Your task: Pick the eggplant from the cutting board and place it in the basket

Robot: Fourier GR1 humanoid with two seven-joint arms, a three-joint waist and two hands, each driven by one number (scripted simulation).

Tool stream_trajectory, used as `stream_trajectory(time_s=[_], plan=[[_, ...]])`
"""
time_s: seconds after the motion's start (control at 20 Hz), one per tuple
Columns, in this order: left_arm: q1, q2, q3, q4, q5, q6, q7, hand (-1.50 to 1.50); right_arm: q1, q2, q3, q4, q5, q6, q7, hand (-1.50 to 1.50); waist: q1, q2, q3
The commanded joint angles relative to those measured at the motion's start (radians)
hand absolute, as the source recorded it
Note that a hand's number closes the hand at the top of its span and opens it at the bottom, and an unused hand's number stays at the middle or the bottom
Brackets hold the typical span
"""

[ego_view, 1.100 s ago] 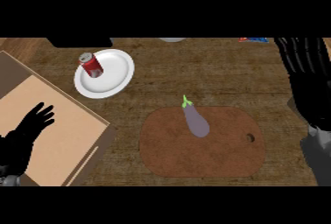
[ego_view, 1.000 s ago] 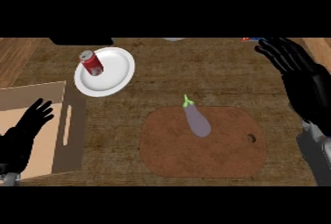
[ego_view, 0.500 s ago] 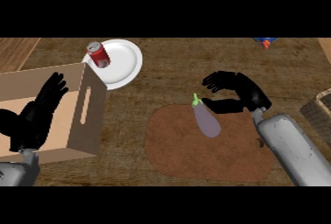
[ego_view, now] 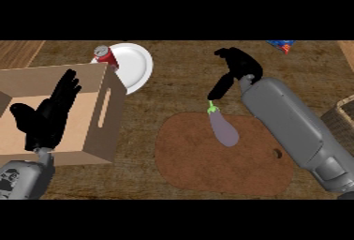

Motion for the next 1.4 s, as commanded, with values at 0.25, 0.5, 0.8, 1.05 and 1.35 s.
stream_trajectory(time_s=[0.25,0.5,0.8,1.05,1.35], plan=[[-0.059,-0.005,0.005,0.023,-0.006,0.001,0.024,0.00,-0.248,0.022,-0.017,0.288,-0.191,0.646,0.262,-1.50,0.006,0.007,0.001],[-0.046,-0.015,0.009,0.021,-0.008,0.007,0.026,0.00,-0.398,0.075,-0.088,0.473,-0.286,0.773,0.335,-1.50,-0.009,-0.004,0.002],[-0.043,-0.032,0.009,0.046,-0.015,-0.010,0.004,0.00,-0.483,0.108,-0.100,0.650,-0.263,0.747,0.266,-1.50,-0.021,-0.002,0.003],[0.000,-0.034,0.031,-0.004,-0.033,0.020,0.045,0.00,-0.420,0.111,-0.089,0.625,-0.200,0.675,0.147,-1.50,-0.054,-0.013,0.004],[-0.032,-0.044,0.075,0.086,-0.039,-0.014,-0.021,0.00,-0.366,0.213,-0.104,0.626,-0.161,0.571,0.125,-1.50,-0.060,-0.012,0.004]])
